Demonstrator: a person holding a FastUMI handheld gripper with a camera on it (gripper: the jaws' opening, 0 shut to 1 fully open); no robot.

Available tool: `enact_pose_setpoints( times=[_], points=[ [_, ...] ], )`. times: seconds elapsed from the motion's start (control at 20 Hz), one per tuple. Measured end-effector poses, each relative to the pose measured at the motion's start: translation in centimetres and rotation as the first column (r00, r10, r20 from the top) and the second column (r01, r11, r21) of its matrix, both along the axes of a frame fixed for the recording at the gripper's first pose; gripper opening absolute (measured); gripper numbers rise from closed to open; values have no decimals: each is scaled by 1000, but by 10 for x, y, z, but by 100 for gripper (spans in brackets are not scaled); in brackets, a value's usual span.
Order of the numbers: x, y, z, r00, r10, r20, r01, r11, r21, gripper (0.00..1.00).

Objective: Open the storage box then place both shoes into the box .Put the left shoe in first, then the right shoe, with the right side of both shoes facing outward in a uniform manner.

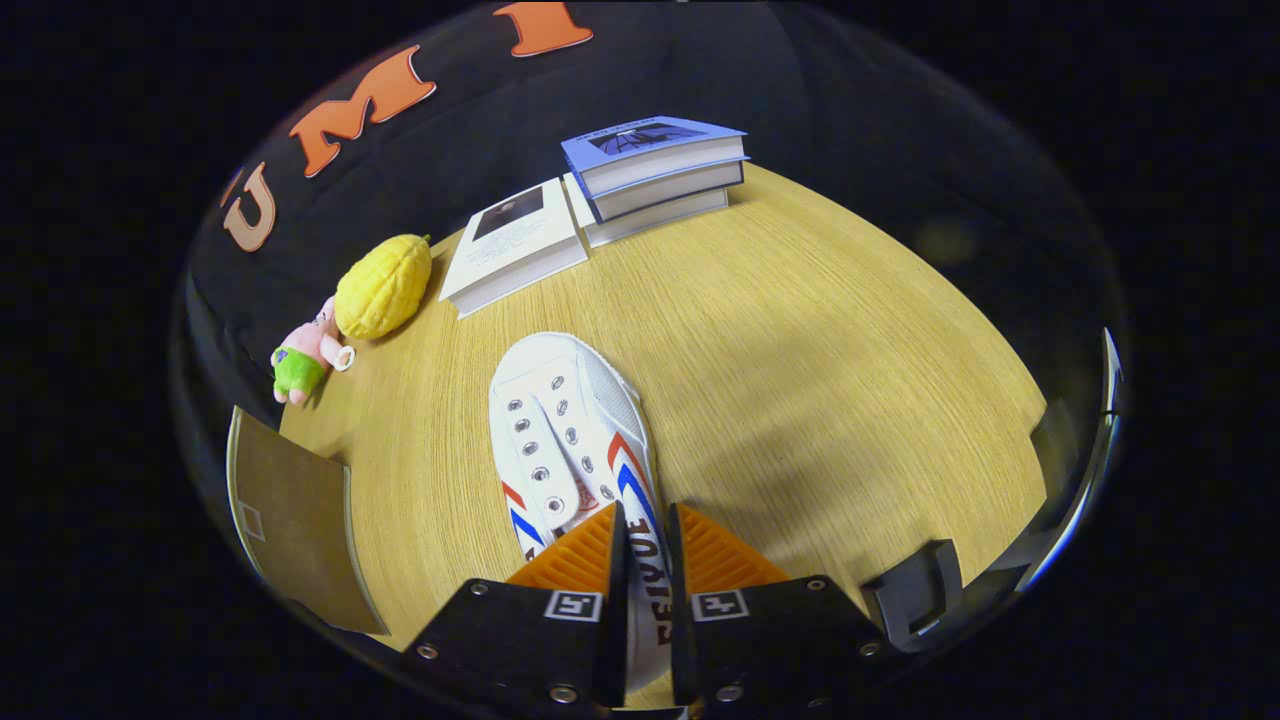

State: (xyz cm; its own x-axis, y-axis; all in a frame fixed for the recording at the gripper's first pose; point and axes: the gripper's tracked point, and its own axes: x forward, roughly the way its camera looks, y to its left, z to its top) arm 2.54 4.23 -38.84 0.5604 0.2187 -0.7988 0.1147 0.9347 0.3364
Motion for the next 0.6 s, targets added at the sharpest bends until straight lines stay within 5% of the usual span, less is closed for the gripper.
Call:
enact_pose_setpoints(
  times=[0.05, 0.15, 0.6],
  points=[
    [-2, 4, 4, 1000, -13, 6, 13, 1000, 20, 4],
    [-1, 4, 18, 998, -50, 33, 50, 999, 18, 1],
    [-3, 44, 123, 980, -53, 192, 45, 998, 47, 0]
  ],
)
